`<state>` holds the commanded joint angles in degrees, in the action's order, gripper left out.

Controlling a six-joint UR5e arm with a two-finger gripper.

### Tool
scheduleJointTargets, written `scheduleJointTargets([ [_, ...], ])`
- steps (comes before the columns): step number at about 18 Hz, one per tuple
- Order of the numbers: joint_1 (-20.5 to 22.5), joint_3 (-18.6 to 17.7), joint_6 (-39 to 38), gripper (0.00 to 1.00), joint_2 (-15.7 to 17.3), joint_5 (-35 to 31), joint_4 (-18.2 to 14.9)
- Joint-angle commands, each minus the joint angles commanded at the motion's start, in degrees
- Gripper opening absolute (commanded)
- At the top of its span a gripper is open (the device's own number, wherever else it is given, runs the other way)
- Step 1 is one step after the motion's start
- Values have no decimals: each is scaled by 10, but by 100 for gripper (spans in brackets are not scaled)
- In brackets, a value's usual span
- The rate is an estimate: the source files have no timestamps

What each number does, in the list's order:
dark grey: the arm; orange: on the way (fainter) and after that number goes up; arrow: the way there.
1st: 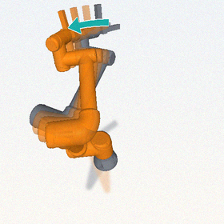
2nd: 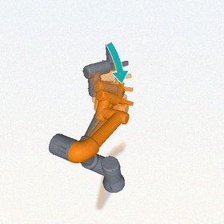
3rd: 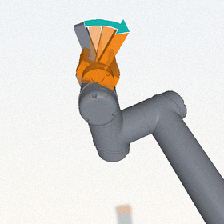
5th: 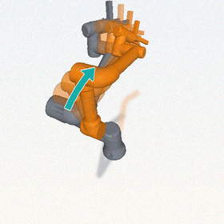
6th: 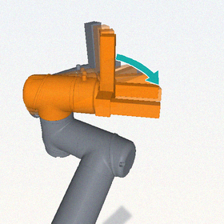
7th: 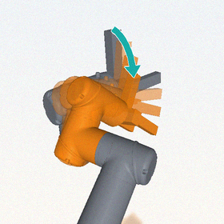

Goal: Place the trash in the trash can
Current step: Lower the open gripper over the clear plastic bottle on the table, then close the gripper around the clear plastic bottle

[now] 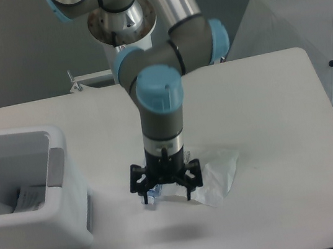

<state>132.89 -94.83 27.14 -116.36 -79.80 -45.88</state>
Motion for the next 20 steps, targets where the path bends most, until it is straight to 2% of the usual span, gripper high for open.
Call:
scheduleJointTargets([
  [5,-9,-11,32,100,-11,-8,-1],
  [20,-33,-18,31,99,-50,-43,4],
])
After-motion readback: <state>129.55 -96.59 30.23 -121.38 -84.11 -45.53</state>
